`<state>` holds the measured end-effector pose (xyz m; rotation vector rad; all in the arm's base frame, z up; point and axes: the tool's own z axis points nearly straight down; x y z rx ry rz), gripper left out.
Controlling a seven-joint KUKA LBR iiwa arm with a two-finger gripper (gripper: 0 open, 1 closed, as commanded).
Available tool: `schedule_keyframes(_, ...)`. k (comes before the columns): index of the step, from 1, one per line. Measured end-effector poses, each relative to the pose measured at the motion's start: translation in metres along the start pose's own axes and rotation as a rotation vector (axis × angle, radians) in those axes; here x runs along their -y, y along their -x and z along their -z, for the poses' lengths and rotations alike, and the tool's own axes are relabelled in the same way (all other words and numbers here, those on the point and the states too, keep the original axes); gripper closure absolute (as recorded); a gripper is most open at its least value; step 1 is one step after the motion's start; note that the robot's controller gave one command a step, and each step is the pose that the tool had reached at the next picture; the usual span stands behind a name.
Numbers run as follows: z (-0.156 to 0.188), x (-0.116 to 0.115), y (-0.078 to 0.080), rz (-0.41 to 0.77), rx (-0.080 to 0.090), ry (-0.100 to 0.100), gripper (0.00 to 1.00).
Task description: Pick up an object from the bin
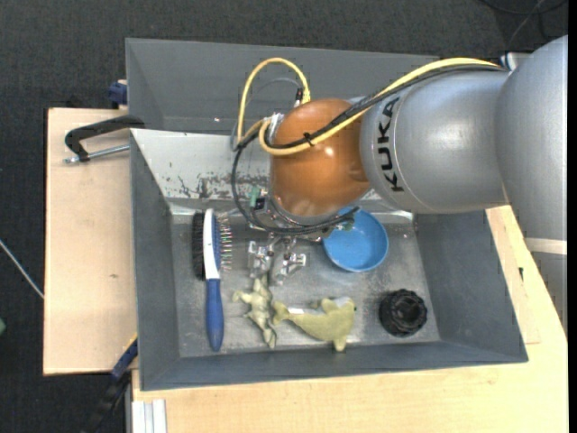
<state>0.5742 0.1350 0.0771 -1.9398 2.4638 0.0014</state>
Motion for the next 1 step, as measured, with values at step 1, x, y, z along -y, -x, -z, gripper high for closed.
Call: schedule_keyframes(1, 0.1244, 0.0021, 0.0188, 0.01, 0.005, -0.009, 1.0)
